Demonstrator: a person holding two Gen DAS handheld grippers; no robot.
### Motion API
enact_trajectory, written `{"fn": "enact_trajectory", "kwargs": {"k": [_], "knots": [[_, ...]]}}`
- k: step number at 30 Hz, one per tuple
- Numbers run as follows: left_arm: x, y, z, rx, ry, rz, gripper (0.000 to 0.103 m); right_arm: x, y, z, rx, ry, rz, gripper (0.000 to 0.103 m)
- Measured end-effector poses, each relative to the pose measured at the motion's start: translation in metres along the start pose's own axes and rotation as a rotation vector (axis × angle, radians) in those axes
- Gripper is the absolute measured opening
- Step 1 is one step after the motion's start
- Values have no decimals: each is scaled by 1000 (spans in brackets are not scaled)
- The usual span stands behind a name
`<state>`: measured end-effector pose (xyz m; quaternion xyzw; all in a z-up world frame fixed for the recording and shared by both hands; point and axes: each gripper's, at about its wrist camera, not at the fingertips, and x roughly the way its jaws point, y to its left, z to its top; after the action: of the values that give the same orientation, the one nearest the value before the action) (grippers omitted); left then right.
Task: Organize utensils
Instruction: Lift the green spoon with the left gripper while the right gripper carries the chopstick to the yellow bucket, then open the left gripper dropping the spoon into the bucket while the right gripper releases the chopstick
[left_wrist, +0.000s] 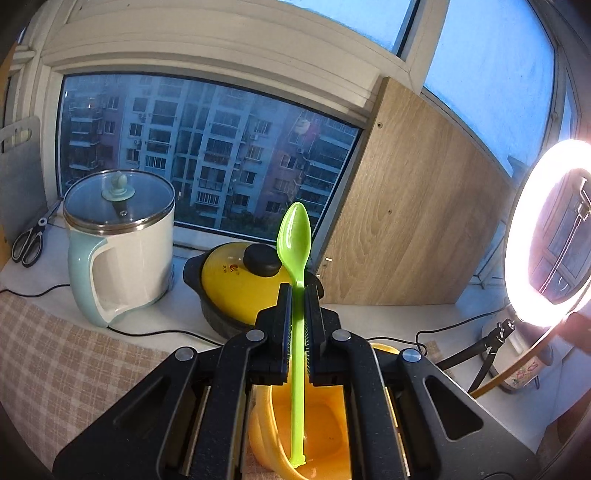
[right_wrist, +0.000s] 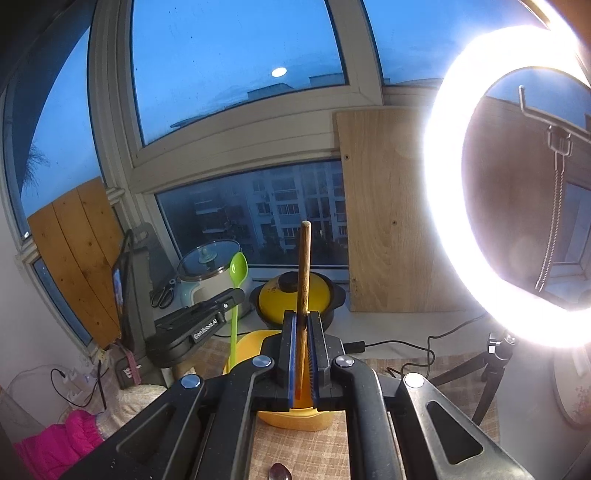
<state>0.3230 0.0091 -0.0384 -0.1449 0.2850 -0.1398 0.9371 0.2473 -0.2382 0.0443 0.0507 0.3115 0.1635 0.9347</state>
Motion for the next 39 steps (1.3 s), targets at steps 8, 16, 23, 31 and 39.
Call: {"fn": "enact_trajectory", "kwargs": {"k": [8, 16, 23, 31, 39], "knots": [[-9, 3, -4, -8, 3, -3, 4, 18, -10, -9, 31, 47, -5, 3], [-15, -8, -16, 37, 20, 0, 4, 32, -16, -23, 51, 96, -6, 3], [-15, -11, -26, 43, 52, 12, 4, 45, -16, -33, 61, 135, 0, 3], [-24, -11, -27, 50, 52, 27, 4, 48, -17, -38, 76, 152, 23, 6], [-41, -12, -28, 58, 32, 41, 35, 28, -18, -42, 89, 117, 38, 31]]}}
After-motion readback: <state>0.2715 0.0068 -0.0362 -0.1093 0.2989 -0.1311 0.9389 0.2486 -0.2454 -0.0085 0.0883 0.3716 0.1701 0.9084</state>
